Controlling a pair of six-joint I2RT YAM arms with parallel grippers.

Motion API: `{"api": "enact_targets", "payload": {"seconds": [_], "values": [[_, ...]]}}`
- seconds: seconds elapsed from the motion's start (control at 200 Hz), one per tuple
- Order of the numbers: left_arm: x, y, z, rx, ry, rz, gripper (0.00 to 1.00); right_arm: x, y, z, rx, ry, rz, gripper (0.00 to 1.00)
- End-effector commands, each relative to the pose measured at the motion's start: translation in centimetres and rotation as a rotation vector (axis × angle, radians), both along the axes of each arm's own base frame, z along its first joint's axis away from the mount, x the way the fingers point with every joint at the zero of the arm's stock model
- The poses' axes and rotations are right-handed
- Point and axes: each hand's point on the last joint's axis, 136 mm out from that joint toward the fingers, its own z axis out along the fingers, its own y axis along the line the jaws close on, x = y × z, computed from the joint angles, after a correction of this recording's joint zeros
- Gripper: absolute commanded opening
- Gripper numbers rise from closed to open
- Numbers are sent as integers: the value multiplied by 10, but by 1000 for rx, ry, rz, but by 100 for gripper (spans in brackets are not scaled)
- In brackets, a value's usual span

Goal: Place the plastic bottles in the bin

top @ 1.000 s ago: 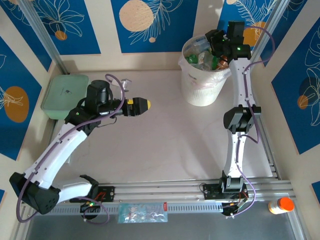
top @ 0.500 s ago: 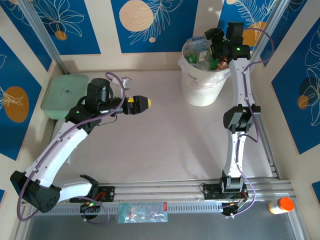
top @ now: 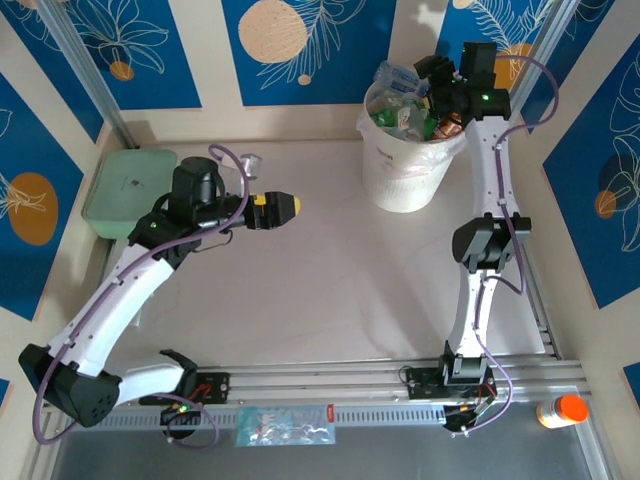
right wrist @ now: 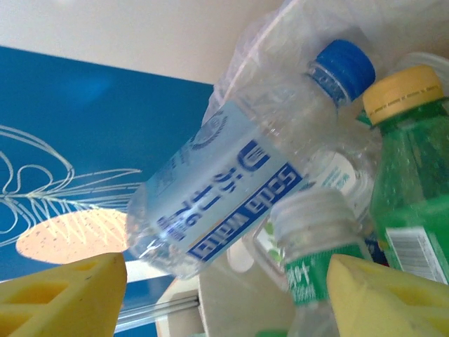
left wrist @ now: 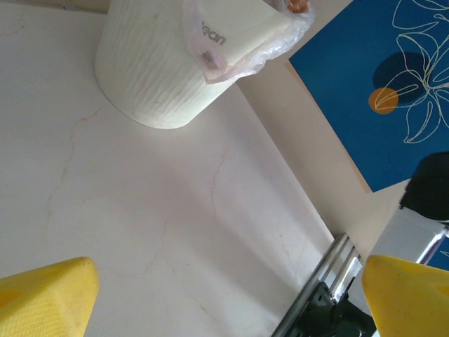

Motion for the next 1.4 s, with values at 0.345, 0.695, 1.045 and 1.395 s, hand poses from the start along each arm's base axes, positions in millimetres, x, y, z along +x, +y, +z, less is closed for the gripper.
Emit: {"api": "enact_targets", "payload": {"seconds": [0.345,0.695,1.045,1.395], "values": [[-13,35,33,95,-222,67,99,-99,43,57,-234,-231,283,63],[-9,71,38,152,-381,252,99,-258,104,47,-743,-664,590,99],[37,113,-55,406,-742,519,99,-304,68,-78,-1078,-869,458,99],[59,194,-172,781,-597,557,99,-247,-28,-224,-1021,-343,246,99]]}}
